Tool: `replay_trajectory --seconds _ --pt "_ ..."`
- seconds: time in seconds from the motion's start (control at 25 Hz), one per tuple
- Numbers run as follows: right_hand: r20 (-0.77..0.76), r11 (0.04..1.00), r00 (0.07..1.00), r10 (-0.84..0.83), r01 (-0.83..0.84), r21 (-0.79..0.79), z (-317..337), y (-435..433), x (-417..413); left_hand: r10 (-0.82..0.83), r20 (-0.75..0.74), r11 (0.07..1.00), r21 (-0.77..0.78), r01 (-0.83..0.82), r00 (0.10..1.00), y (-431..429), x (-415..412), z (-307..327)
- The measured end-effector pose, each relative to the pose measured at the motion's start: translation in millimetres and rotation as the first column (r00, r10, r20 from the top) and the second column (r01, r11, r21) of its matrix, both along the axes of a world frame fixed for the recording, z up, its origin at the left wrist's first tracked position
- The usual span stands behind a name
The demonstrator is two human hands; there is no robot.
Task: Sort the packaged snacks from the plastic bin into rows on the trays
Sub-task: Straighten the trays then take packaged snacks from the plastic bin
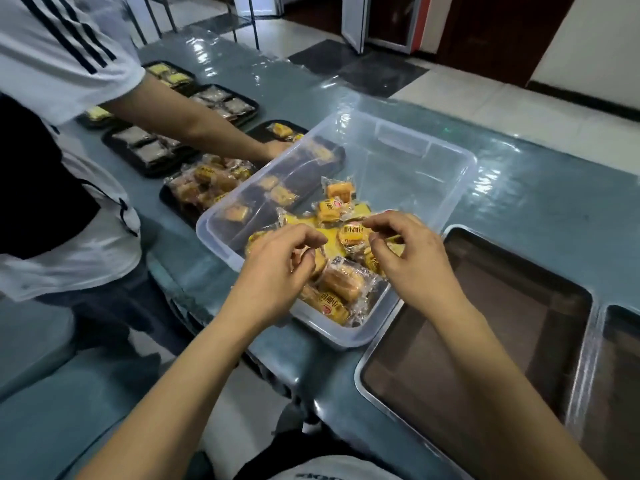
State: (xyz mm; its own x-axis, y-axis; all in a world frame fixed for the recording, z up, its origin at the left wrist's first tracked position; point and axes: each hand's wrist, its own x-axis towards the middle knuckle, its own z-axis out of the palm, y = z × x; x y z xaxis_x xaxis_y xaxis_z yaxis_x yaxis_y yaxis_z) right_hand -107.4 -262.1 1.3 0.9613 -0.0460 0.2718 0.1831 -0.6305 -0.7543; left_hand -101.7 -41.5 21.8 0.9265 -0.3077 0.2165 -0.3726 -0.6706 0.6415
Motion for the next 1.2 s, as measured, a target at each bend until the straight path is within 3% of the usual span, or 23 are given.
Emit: replay_trajectory --seconds 0.16,0.32,0.44,0.56,0.64,0.72,0.92,1.04,1.12,1.2 --pt "-0.171 0.993 0.984 0.040 -0.058 -0.100 -4.3 12.0 27.6 -0.102 -0.072 0.994 0.043 0.105 0.992 16.4 54.3 -5.8" --pt "-0.347 0.937 0.938 0.012 -0.132 -0.324 -9.9 29.5 50.6 -0.327 -0.245 0.915 0.160 0.370 0.913 23.3 104.3 -14.6" --pt "-0.433 0.915 0.897 -0.086 -0.100 -0.390 -13.9 39.1 65.4 -0.444 -0.410 0.725 0.358 0.589 0.797 21.0 133.7 -20.9" --pt "-0.561 0.860 0.813 -0.156 -0.168 -0.482 -21.7 51.0 70.8 -0.413 -0.561 0.435 0.570 0.697 0.717 16.9 149.9 -31.3" --pt "-0.646 0.802 0.740 -0.184 -0.267 -0.535 -27.6 58.5 70.8 -0.395 -0.628 0.297 0.603 0.741 0.670 14.1 153.4 -37.8" --pt "-0.715 0.802 0.675 -0.183 -0.318 -0.506 -31.2 63.5 70.2 -0.386 -0.652 0.225 0.620 0.752 0.653 11.2 153.5 -43.9" --pt "-0.743 0.747 0.631 -0.223 -0.379 -0.546 -40.0 70.1 74.5 -0.433 -0.572 0.143 0.720 0.679 0.697 6.7 156.7 -58.2" --pt "-0.645 0.709 0.715 -0.270 -0.306 -0.635 -41.8 62.3 79.0 -0.465 -0.546 0.114 0.743 0.659 0.697 1.5 161.0 -57.7" --pt "-0.545 0.631 0.770 -0.333 -0.248 -0.735 -39.1 51.0 88.9 -0.468 -0.522 0.135 0.755 0.642 0.713 -1.4 160.5 -55.6" --pt "-0.517 0.578 0.766 -0.383 -0.237 -0.781 -38.9 38.0 102.3 -0.485 -0.499 0.156 0.759 0.632 0.718 -1.0 160.0 -55.1"
